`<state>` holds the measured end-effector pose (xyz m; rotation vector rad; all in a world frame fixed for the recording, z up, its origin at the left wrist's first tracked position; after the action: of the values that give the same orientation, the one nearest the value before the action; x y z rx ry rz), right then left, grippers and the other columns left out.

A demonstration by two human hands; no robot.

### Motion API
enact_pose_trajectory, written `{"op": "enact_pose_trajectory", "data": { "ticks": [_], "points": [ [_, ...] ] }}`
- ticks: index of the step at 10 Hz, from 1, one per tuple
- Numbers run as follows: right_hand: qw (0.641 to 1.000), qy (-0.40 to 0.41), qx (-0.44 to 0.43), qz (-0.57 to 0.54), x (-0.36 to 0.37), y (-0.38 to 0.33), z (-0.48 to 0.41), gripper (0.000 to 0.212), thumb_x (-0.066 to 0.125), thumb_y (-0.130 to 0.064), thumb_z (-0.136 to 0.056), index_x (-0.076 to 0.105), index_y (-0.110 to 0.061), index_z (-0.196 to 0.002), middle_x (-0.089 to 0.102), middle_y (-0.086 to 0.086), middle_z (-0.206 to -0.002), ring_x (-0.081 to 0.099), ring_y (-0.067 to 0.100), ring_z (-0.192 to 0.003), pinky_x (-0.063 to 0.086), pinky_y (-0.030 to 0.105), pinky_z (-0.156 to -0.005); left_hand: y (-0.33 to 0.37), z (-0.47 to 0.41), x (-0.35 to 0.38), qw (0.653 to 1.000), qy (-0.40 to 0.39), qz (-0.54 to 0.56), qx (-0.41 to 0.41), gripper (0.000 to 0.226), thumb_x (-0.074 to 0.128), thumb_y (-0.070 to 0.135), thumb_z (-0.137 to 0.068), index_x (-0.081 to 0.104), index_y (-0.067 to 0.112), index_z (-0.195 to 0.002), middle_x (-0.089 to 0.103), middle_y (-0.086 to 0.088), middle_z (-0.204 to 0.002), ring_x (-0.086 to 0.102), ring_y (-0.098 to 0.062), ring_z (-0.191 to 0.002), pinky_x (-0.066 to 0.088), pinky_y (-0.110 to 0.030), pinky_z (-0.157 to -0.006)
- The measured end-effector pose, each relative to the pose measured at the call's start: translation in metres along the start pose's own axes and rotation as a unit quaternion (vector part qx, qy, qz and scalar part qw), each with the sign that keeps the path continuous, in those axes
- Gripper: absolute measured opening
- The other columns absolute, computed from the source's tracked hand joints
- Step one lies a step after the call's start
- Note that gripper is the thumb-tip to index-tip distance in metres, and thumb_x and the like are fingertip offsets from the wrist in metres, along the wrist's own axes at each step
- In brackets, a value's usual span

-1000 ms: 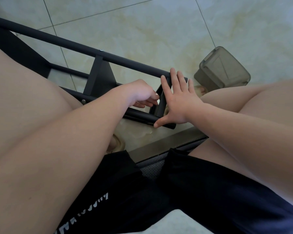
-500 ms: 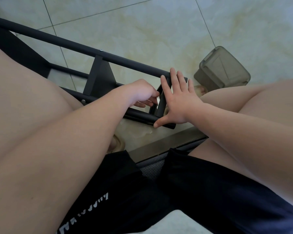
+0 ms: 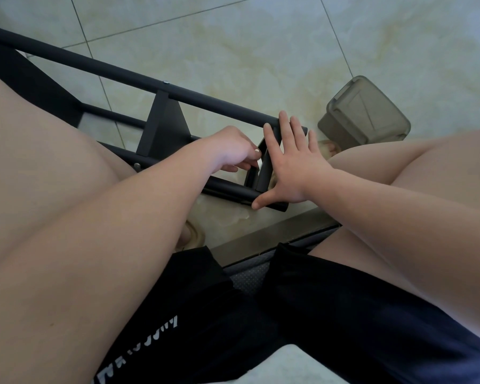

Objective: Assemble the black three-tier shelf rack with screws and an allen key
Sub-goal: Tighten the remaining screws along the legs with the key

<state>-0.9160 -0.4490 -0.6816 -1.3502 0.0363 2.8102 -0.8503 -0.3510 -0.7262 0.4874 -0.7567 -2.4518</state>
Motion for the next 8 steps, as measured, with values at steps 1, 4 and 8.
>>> {"op": "enact_pose_trajectory", "data": {
  "ticks": [1,4,8],
  "points": [
    [1.000,-0.001,0.000,0.000,0.000,0.000,0.000,0.160,0.060,-0.099,-0.050,-0.027,-0.015,-0.156,-0.038,0.019,-0.159,-0.029,0.039,-0.150,-0.005,0.061,-0.123,0.000,0.001,0.002,1.000,-0.008,-0.011,-0.001,0.006,0.066,0.026,-0.093,0.069,0.022,-0.094,0.075,0.012,-0.073,0.071,0.003,-0.066,0.050,-0.026,-0.067],
    [1.000,0.000,-0.001,-0.002,0.000,0.000,0.000,0.161,0.059,-0.099,-0.049,-0.027,-0.015,-0.156,-0.038,0.019,-0.159,-0.029,0.040,-0.150,-0.004,0.061,-0.123,-0.005,0.006,0.010,0.998,-0.038,0.008,-0.050,0.011,0.062,0.021,-0.096,0.068,0.013,-0.100,0.076,0.006,-0.071,0.072,-0.010,-0.080,0.054,-0.029,-0.076],
    [1.000,0.000,0.000,0.002,0.001,0.001,0.000,0.161,0.059,-0.100,-0.049,-0.027,-0.015,-0.156,-0.037,0.019,-0.159,-0.029,0.040,-0.150,-0.004,0.062,-0.123,-0.008,0.012,0.012,0.996,-0.054,0.011,-0.074,0.016,0.054,0.022,-0.102,0.064,0.011,-0.097,0.075,0.007,-0.070,0.070,-0.009,-0.080,0.054,-0.028,-0.077]
  ]
}}
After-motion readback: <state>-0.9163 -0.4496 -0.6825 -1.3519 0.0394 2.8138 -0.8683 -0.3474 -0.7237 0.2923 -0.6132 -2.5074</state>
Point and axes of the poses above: each hand's wrist, its own z-axis away from the middle knuckle, its own x-axis out of the palm, y = z × x, the point moved 9 cm from there along -z, towards the middle knuckle
